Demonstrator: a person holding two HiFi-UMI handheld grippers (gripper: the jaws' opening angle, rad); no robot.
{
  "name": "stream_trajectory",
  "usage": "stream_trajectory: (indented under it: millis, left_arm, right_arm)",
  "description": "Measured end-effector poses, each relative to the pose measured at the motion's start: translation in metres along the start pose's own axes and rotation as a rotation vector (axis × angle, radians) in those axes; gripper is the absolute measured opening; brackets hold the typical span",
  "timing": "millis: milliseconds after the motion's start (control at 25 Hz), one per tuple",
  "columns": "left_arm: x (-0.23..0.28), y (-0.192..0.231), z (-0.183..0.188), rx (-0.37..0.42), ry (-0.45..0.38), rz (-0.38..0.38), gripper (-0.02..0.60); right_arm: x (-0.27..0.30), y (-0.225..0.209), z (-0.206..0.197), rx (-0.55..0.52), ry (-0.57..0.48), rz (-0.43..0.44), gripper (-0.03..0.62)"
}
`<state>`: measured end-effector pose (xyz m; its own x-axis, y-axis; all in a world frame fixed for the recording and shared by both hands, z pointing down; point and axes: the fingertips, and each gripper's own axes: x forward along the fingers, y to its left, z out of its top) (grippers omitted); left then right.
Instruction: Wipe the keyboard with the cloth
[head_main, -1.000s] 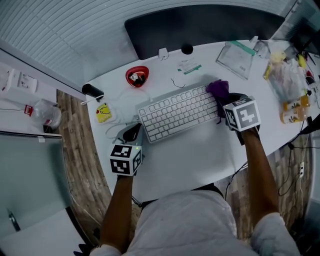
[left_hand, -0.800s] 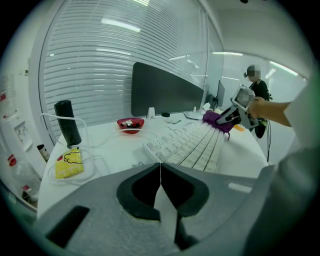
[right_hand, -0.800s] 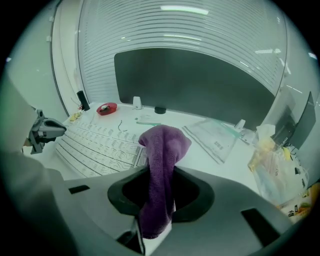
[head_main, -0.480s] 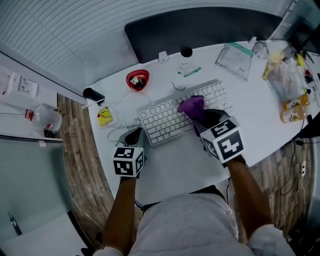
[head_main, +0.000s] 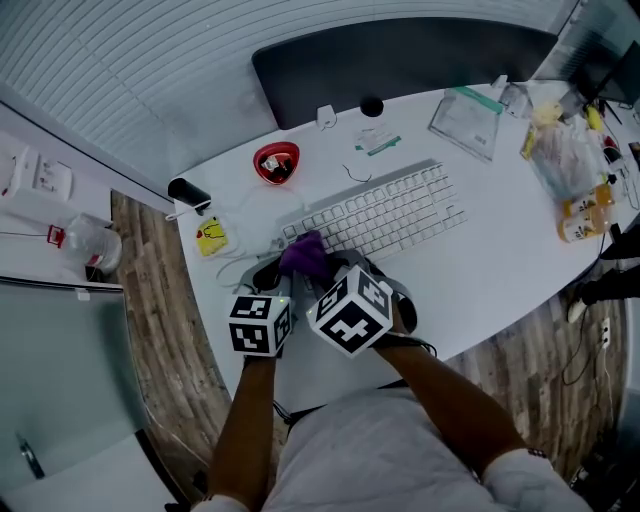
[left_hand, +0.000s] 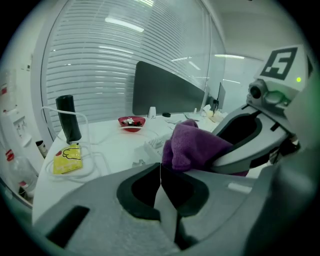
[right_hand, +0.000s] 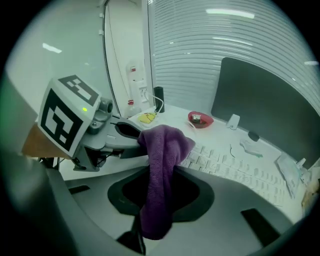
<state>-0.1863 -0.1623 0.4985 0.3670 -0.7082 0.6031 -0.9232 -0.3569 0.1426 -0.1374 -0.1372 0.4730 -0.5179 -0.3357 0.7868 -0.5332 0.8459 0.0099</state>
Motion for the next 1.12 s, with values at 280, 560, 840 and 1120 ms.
stream_trajectory:
  millis: [280,560,840,1120]
  left_arm:
    - [-0.003,-0.005,0.003,0.02,-0.006,-0.004,0.017]
    - [-0.002,-0.006,0.003,0.026,0.004,0.007,0.017]
    - [-0.002,-0.008,0.003,0.032,0.016,0.019,0.017]
    - [-0.001,-0.006,0.004,0.034,0.015,0.023,0.017]
  right_arm:
    - [-0.016,-0.036,-0.021,0.034,0.011,-0.049,0.086]
    - [-0.065,-0.14,-0.089,0.193,0.048,-0.212,0.086]
    - [-0.108,-0.224,-0.147,0.301,0.082,-0.343,0.086]
    - [-0.13,-0.236,-0.157,0.311,0.083,-0.404,0.086]
